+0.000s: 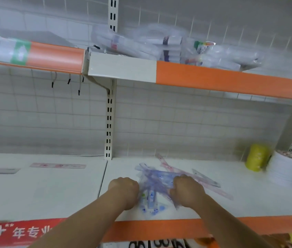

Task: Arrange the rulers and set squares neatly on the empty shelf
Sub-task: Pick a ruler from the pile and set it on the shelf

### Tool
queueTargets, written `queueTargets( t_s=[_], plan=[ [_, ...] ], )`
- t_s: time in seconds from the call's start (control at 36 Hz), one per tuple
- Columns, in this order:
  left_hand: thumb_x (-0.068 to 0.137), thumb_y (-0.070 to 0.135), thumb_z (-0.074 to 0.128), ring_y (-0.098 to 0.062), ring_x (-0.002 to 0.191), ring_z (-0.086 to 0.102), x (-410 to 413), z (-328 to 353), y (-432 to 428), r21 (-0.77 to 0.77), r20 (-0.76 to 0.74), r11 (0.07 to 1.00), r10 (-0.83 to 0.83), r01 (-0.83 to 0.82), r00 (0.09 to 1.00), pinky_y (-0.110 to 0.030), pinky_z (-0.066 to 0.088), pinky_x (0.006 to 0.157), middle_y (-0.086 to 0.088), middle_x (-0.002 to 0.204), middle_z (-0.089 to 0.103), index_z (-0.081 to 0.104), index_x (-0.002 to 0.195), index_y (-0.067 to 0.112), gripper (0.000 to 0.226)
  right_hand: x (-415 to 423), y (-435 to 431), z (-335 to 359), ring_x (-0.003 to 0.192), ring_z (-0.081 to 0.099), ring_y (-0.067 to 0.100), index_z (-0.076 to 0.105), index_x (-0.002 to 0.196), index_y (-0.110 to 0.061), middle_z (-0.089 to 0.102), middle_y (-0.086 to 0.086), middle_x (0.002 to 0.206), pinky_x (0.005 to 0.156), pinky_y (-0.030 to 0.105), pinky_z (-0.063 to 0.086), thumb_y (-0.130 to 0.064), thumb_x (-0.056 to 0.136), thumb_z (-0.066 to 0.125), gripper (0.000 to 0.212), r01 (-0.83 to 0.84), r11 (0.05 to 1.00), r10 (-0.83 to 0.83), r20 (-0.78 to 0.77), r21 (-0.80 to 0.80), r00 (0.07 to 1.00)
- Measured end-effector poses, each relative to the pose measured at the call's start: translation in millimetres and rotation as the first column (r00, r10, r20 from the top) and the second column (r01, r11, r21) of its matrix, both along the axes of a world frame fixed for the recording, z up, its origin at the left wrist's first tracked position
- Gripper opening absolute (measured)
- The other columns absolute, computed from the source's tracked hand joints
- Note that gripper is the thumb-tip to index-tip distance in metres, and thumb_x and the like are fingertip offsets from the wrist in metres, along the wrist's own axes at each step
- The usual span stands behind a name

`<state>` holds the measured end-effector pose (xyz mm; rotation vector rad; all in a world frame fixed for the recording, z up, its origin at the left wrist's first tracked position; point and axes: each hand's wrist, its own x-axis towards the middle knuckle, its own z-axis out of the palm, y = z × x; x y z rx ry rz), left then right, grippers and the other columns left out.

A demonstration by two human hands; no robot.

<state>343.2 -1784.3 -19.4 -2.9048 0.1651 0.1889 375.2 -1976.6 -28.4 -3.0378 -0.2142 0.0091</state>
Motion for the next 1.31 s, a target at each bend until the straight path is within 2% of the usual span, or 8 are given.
queueTargets(
  t_s=[0.19,0.42,0.61,0.78,0.92,1.03,1.14,1.31],
  plan=[
    [0.095,0.025,0.05,-0.025,0.12,0.05,11.3,-10.8,-4.9,-0.087,-0.034,0.991,0.1,-0.103,0.994,-0.035,0.045,0.093,-0.009,0.129,0.05,0.051,0.13,0.014,0.037,14.7,-4.8,-9.6,0.112,0.05,0.022,0.053,0.114,-0.014,0.048,0.006,0.125,0.073,0.029,0.037,-0.049,0.086,0.054,0.045,-0.081,0.997,0.083,-0.084,0.016,0.993],
    [0.094,0.02,0.049,-0.024,0.118,0.054,18.2,-9.7,-5.9,-0.127,-0.028,0.98,0.149,-0.151,0.988,-0.032,0.045,0.091,-0.007,0.129,0.054,0.051,0.127,0.012,0.033,30.3,-5.8,-11.7,0.056,0.048,0.011,0.041,0.059,-0.022,0.045,-0.005,0.059,0.047,0.022,0.03,-0.03,0.09,0.051,0.033,-0.038,0.996,0.046,-0.092,0.087,0.995],
    [0.095,0.019,0.047,-0.025,0.118,0.054,19.3,-8.7,-3.7,-0.116,-0.018,0.981,0.153,-0.155,0.988,-0.033,0.046,0.091,-0.008,0.129,0.051,0.05,0.127,0.012,0.033,32.9,-13.9,-5.5,0.085,0.054,0.022,0.056,0.102,-0.012,0.061,0.008,0.098,0.078,0.026,0.046,-0.038,0.097,0.043,0.03,0.005,0.996,0.005,-0.119,0.084,0.993],
    [0.095,0.028,0.05,-0.025,0.116,0.053,19.0,-5.8,-1.3,-0.143,0.012,0.981,0.134,-0.131,0.991,-0.032,0.045,0.089,-0.009,0.128,0.049,0.048,0.127,0.01,0.036,41.8,-17.6,-8.7,0.058,0.044,0.007,0.046,0.071,-0.018,0.044,-0.006,0.063,0.051,0.017,0.032,-0.018,0.094,0.044,0.022,0.06,0.997,-0.053,-0.106,0.058,0.993],
    [0.097,0.027,0.047,-0.024,0.117,0.053,17.9,-2.2,0.0,-0.13,0.029,0.983,0.133,-0.128,0.991,-0.031,0.044,0.091,-0.01,0.128,0.051,0.049,0.127,0.008,0.035,37.4,-14.9,-0.3,0.118,0.054,0.025,0.042,0.135,-0.004,0.054,0.014,0.13,0.098,0.03,0.041,-0.016,0.095,0.053,0.044,0.027,0.997,-0.039,-0.164,-0.072,0.986],
    [0.098,0.017,0.044,-0.026,0.118,0.052,15.2,1.6,0.9,-0.087,0.028,0.989,0.119,-0.116,0.993,-0.031,0.043,0.094,-0.013,0.129,0.049,0.048,0.128,0.005,0.033,37.4,-13.8,0.1,0.113,0.058,0.024,0.039,0.131,-0.008,0.057,0.01,0.123,0.08,0.027,0.043,-0.011,0.091,0.056,0.044,0.055,0.996,-0.061,-0.093,-0.066,0.994],
    [0.096,0.008,0.045,-0.028,0.12,0.05,12.9,3.5,4.1,-0.054,0.024,0.992,0.111,-0.109,0.994,-0.032,0.043,0.095,-0.015,0.13,0.047,0.048,0.129,0.003,0.033,36.8,-11.0,1.9,0.071,0.053,0.012,0.039,0.124,-0.01,0.044,-0.003,0.071,0.059,0.02,0.039,-0.008,0.085,0.063,0.045,0.09,0.996,-0.09,-0.052,0.01,0.995],
    [0.094,0.004,0.044,-0.029,0.12,0.049,8.5,5.5,12.3,-0.044,0.028,0.992,0.121,-0.12,0.992,-0.032,0.043,0.095,-0.015,0.129,0.046,0.047,0.128,0.002,0.034,38.0,-8.2,0.8,0.056,0.038,0.004,0.037,0.096,-0.016,0.038,-0.007,0.067,0.045,0.016,0.024,-0.004,0.089,0.052,0.021,0.076,0.986,-0.094,0.122,0.145,0.988]
  ],
)
